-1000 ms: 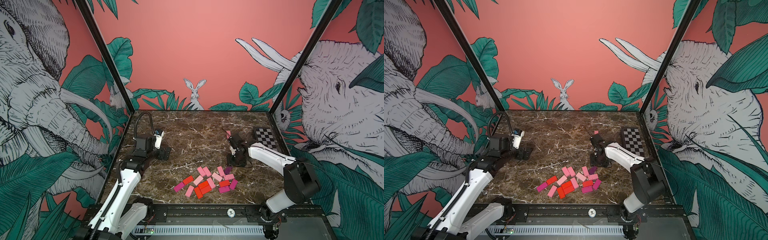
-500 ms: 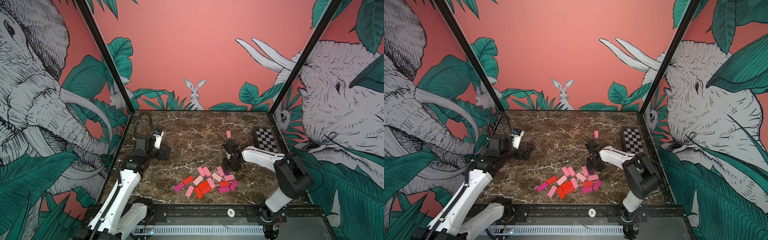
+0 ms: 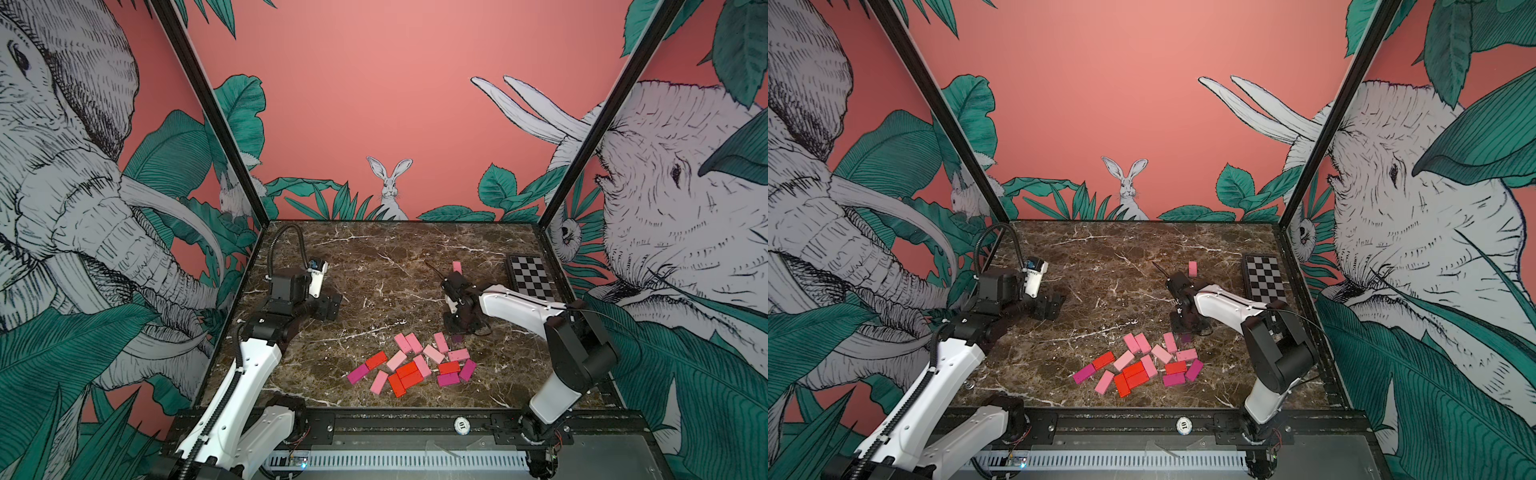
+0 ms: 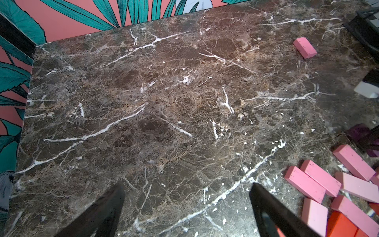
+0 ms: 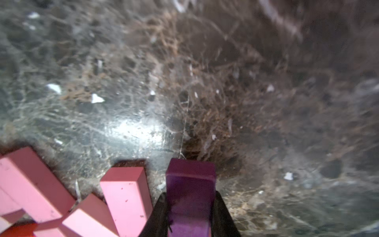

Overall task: Assemble the letter t with building blocks
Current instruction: Pick up the building block from the center of the board.

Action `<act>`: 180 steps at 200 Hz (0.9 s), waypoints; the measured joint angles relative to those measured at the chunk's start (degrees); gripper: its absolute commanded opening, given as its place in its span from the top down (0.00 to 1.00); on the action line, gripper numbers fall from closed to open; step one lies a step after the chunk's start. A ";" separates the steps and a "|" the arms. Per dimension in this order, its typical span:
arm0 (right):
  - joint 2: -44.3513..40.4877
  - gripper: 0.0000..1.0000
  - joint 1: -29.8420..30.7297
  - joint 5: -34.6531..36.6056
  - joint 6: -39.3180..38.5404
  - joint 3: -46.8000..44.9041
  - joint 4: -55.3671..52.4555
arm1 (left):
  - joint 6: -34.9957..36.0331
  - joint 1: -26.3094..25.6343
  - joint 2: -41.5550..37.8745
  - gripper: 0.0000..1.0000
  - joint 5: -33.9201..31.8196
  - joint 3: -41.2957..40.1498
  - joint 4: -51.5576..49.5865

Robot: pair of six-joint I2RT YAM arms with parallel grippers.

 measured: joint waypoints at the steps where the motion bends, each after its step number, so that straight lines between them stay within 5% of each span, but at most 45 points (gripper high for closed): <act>1: 0.02 1.00 -0.07 0.09 -0.63 0.46 -0.20 | 0.00 0.00 0.00 0.02 0.02 0.00 0.00; 114: 19.91 1.00 -5.77 2.29 -51.23 42.07 -16.15 | 0.02 0.00 -1.81 0.02 -0.31 -0.13 0.04; 180: 29.83 1.00 -7.10 6.73 -67.80 48.17 -15.72 | 0.04 0.00 -2.93 0.02 -0.50 -0.72 0.09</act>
